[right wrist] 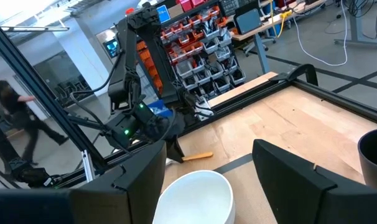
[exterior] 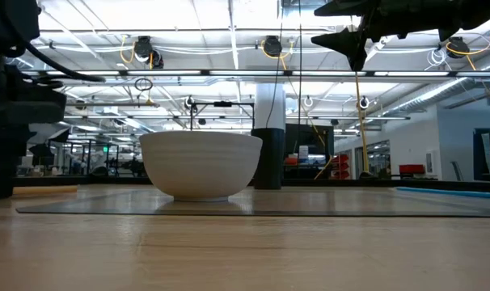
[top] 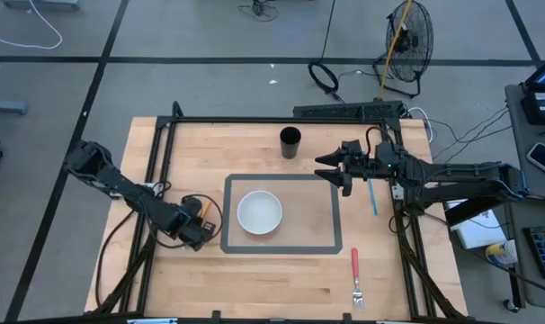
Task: Pick & Place Utensil
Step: Put the yellow spoon into the white bowl on the light brown mat
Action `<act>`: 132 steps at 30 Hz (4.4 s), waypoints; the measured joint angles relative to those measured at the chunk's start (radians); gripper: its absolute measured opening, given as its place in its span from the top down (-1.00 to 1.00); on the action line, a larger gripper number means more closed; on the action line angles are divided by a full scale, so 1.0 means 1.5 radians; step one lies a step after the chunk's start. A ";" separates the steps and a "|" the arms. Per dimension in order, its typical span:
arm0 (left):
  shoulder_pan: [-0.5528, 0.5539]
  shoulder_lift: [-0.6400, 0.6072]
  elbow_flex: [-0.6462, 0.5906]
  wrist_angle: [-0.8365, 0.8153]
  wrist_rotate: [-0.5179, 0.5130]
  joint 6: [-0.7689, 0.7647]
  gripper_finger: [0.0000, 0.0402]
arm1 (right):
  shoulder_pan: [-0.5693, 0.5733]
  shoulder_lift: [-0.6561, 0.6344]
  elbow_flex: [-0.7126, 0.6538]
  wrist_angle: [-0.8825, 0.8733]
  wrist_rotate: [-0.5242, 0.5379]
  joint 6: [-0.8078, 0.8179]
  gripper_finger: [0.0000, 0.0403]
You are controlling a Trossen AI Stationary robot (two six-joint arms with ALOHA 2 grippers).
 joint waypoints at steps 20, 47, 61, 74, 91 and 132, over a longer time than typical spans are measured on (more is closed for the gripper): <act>0.000 -0.003 0.054 -0.068 -0.104 -0.003 0.99 | 0.000 0.000 0.000 0.001 0.000 0.018 -0.18; 0.076 -0.008 -0.011 0.082 0.055 0.109 0.33 | 0.000 0.000 0.000 0.003 0.000 0.030 -0.18; 0.076 -0.043 -0.014 0.080 0.047 0.111 0.39 | 0.000 0.000 0.000 0.002 0.001 0.023 -0.18; 0.077 -0.051 -0.014 0.090 0.078 0.143 0.39 | 0.000 0.000 0.000 0.001 0.002 0.018 -0.18; 0.131 -0.043 -0.021 0.154 0.094 0.236 0.39 | 0.000 0.000 0.000 0.001 0.002 0.020 -0.18; 0.143 -0.004 -0.022 0.117 0.157 0.269 0.85 | -0.001 0.000 0.000 -0.002 0.003 0.008 -0.18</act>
